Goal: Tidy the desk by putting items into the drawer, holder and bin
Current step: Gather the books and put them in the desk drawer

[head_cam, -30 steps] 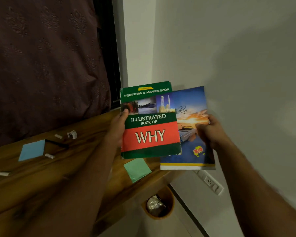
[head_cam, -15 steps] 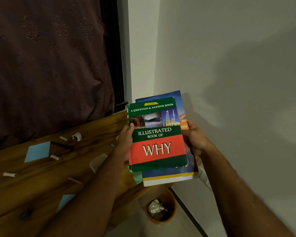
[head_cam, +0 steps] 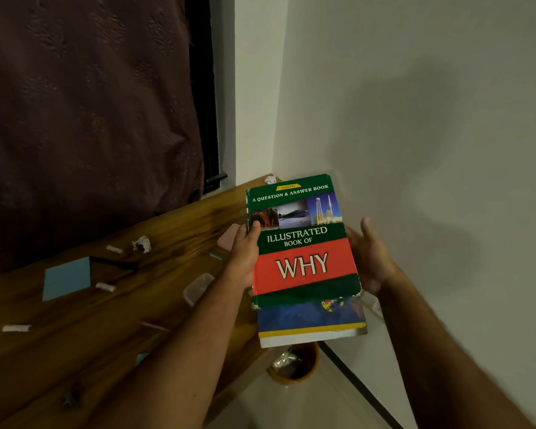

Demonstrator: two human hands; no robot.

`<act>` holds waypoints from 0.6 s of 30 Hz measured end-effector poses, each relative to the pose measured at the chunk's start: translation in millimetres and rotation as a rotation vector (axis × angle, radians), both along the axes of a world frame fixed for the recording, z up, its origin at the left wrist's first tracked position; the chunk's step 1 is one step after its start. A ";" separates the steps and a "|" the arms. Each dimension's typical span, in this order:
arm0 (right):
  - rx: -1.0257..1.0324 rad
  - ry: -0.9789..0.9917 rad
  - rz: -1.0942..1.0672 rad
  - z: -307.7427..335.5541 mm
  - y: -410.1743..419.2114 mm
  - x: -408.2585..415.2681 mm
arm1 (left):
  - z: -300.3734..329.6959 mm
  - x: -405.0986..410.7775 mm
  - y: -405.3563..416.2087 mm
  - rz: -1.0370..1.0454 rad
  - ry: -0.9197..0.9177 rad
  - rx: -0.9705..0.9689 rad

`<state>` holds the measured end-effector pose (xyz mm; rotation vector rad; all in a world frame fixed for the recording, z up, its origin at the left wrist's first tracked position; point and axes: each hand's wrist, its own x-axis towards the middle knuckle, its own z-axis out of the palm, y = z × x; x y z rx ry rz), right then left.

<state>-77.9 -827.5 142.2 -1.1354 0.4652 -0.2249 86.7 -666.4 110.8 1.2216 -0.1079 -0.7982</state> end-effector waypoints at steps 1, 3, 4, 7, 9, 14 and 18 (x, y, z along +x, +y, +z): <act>-0.039 0.010 0.004 1.0 2.6 1.6 | 0.3 0.8 -1.0 -0.001 -0.030 0.007; -0.236 0.083 -0.016 -1.5 11.9 6.5 | 1.1 1.8 -1.2 0.001 -0.090 0.036; -0.310 0.124 -0.056 -4.6 14.7 8.0 | 1.4 2.6 -1.4 -0.004 -0.125 0.061; -0.323 0.151 -0.113 -13.0 19.6 6.6 | 2.7 5.5 2.0 -0.090 -0.229 0.131; -0.281 0.111 -0.126 -14.6 22.7 2.7 | 3.0 9.4 5.4 -0.165 -0.337 0.142; -0.217 0.012 -0.256 -20.8 24.5 -3.2 | 4.5 2.6 9.8 -0.195 -0.271 -0.030; -0.272 0.054 -0.300 -18.3 23.6 -1.9 | -1.8 -11.5 6.9 -0.246 -0.155 0.014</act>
